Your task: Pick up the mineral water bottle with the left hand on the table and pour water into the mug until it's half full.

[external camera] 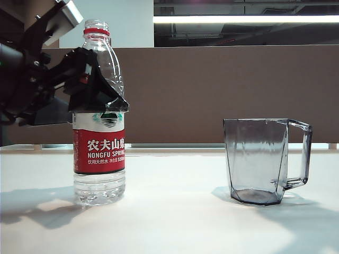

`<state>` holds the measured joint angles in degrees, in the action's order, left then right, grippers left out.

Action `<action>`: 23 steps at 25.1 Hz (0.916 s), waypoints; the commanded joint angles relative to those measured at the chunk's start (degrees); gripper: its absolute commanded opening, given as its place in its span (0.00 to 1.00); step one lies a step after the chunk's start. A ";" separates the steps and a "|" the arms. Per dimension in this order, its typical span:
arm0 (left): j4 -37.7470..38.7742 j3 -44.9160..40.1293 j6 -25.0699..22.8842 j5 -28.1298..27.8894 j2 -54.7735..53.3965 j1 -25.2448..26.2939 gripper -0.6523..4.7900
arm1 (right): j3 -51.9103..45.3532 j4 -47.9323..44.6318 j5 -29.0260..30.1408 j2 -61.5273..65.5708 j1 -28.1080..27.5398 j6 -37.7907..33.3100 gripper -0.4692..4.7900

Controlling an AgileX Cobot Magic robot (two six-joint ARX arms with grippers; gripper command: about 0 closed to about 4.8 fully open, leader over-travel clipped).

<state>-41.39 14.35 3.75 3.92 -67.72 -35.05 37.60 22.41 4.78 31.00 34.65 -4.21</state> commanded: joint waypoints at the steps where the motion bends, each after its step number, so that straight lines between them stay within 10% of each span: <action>1: -2.01 0.22 0.13 0.15 -1.70 -0.04 1.00 | 0.44 4.04 0.31 -0.20 0.07 0.13 0.07; 23: -5.01 0.22 2.23 0.15 -2.89 -2.05 1.00 | 0.42 8.70 -1.86 -4.79 0.31 0.13 0.07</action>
<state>-45.47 14.37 6.07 3.90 -70.65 -36.67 37.63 31.70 3.05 26.20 35.00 -4.21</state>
